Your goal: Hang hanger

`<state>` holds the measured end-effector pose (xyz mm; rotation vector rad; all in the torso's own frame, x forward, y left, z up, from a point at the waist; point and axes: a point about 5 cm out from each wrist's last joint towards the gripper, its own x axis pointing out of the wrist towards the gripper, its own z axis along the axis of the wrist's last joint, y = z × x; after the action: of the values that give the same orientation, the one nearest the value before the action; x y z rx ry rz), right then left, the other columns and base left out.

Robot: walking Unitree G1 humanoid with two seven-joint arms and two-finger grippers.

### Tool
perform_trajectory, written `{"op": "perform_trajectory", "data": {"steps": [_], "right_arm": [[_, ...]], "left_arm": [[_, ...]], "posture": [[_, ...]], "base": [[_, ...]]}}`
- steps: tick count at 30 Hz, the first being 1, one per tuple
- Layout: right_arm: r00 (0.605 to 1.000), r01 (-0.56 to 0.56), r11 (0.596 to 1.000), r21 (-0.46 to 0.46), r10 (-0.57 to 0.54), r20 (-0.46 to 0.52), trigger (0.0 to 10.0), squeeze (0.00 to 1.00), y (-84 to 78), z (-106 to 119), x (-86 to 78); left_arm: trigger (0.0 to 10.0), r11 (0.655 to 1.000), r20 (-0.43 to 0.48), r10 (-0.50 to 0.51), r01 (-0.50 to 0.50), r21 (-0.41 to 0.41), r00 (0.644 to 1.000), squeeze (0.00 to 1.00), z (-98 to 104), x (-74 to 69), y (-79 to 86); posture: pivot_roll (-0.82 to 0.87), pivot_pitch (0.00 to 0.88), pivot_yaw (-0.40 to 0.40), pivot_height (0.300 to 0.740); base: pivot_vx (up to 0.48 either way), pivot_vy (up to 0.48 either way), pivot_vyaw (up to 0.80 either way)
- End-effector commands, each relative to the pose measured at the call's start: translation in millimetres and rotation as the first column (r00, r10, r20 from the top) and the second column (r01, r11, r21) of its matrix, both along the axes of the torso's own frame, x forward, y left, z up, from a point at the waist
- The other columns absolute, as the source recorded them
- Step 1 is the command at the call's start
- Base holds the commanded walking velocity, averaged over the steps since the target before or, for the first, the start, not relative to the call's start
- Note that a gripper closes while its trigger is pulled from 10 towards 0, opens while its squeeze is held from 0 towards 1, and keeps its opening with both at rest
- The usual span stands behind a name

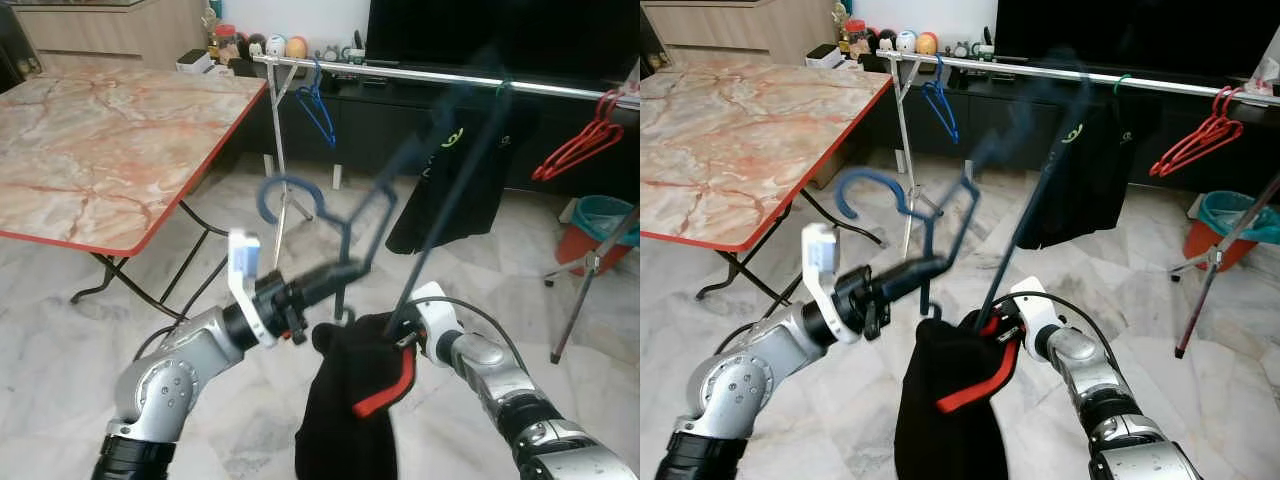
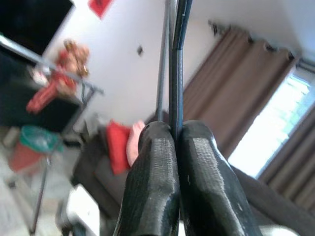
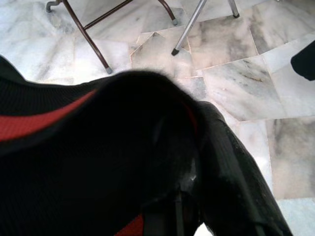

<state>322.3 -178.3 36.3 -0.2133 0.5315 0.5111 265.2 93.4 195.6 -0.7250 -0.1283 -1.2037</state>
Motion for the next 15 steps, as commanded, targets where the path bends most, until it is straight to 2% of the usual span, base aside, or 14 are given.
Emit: {"op": "perform_trajectory", "data": {"steps": [1,2,3,5,6,7,9,11,12,13,15], "right_arm": [[0.999,-0.038,0.999,0.028,0.037,0.02,0.0,0.0,9.4,8.6,6.1],[0.998,-0.053,0.998,0.036,0.052,0.022,0.0,0.0,13.4,8.5,5.6],[0.998,-0.053,0.998,0.036,0.052,0.022,0.0,0.0,13.4,8.5,5.6],[0.998,-0.057,0.997,0.044,0.056,0.018,0.0,0.0,17.0,7.8,5.4],[0.998,-0.057,0.997,0.044,0.056,0.018,0.0,0.0,17.0,7.8,5.4],[0.997,-0.075,0.996,0.057,0.074,0.01,0.0,0.0,20.8,6.4,3.9],[0.995,-0.099,0.993,0.069,0.099,0.0,0.0,0.0,25.1,4.5,1.7],[0.995,-0.102,0.992,0.072,0.102,-0.008,0.0,0.0,26.1,2.9,0.4],[0.995,-0.102,0.992,0.072,0.102,-0.008,0.0,0.0,26.1,2.9,0.4],[0.994,-0.104,0.992,0.072,0.105,-0.01,0.0,0.0,26.1,2.3,-0.3],[0.994,-0.105,0.992,0.074,0.106,-0.015,0.0,0.0,26.2,1.3,-1.2]], "left_arm": [[10.0,0.983,0.045,0.171,-0.167,-0.07,0.984,0.0,17.6,13.9,7.5],[10.0,0.951,0.005,0.293,-0.291,-0.107,0.956,0.0,21.0,26.1,11.9],[10.0,0.951,0.005,0.293,-0.291,-0.107,0.956,0.0,21.0,26.1,11.9],[10.0,0.904,-0.034,0.416,-0.417,-0.093,0.909,0.0,22.3,39.1,16.5],[10.0,0.904,-0.034,0.416,-0.417,-0.093,0.909,0.0,22.3,39.1,16.5],[10.0,0.886,-0.048,0.453,-0.456,-0.084,0.89,0.0,23.3,43.9,17.1],[10.0,0.91,-0.062,0.394,-0.398,-0.118,0.917,0.0,26.9,41.6,12.2],[10.0,0.967,-0.047,0.169,-0.175,-0.182,0.984,0.0,31.8,25.0,0.0],[10.0,0.967,-0.047,0.169,-0.175,-0.182,0.984,0.0,31.8,25.0,0.0],[10.0,0.981,0.035,0.159,-0.153,-0.122,0.987,0.0,33.9,18.8,-6.7],[10.0,0.953,0.017,0.264,-0.259,-0.156,0.964,0.0,38.1,27.0,-5.5]], "posture": [[0.12,0.0,-0.004,0.74],[0.12,0.0,-0.004,0.74],[0.12,0.0,-0.004,0.74],[0.12,0.0,-0.003,0.74],[0.12,0.0,-0.003,0.74],[0.12,0.0,-0.003,0.74],[0.12,0.0,-0.001,0.74],[0.12,0.0,-0.001,0.74],[0.12,0.0,-0.001,0.74],[0.13,0.0,-0.002,0.74],[0.13,0.0,-0.001,0.74]], "base": [[0.0,0.0,0.0],[0.0,0.0,0.0],[0.0,0.0,0.0],[0.0,0.0,0.0],[0.0,0.0,0.0],[0.0,0.0,0.0],[0.0,0.0,0.0],[0.0,0.0,0.0],[0.0,0.0,0.0],[0.0,0.0,0.0],[0.0,0.0,0.0]]}}
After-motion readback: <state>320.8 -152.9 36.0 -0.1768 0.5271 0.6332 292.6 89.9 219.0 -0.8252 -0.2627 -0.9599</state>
